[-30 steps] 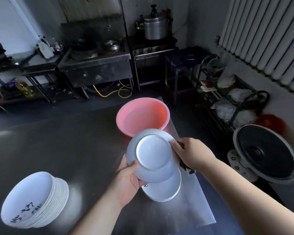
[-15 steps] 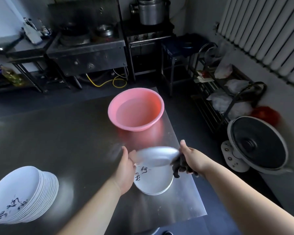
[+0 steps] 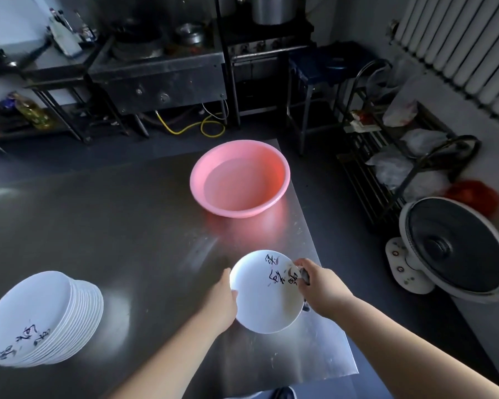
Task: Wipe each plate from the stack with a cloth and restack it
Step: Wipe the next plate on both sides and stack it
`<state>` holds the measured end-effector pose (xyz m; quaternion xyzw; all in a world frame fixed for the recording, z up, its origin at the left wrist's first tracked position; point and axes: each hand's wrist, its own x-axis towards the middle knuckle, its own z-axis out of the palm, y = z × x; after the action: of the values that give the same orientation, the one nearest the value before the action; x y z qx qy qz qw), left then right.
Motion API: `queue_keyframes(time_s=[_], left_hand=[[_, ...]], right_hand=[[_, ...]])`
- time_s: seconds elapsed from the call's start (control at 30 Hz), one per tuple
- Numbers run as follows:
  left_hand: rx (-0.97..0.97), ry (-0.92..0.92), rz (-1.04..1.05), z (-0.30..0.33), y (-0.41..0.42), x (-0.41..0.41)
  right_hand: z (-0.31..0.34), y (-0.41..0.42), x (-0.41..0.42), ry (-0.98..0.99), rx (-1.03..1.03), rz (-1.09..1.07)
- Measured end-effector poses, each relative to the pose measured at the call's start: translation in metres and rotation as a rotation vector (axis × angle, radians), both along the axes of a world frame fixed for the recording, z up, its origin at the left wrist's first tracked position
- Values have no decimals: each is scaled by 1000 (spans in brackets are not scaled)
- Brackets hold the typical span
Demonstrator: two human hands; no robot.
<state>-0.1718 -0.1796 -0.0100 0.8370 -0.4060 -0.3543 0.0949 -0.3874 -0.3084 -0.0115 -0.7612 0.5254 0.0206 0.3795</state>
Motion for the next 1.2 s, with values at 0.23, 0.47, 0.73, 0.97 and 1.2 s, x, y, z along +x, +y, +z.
queue_keyframes(time_s=[0.23, 0.47, 0.73, 0.97, 1.2], left_hand=[[61, -182, -117, -1, -8, 2], [95, -225, -159, 2, -12, 3], [58, -160, -161, -7, -13, 14], [-42, -123, -238, -5, 1, 38], [-140, -183, -178, 37, 62, 129]], right_hand=[[-3, -4, 6, 140, -78, 53], [2, -6, 14, 366, -264, 213], [12, 3, 34, 592, -350, 202], [26, 28, 60, 551, -425, 154], [33, 72, 139, 185, -364, 129]])
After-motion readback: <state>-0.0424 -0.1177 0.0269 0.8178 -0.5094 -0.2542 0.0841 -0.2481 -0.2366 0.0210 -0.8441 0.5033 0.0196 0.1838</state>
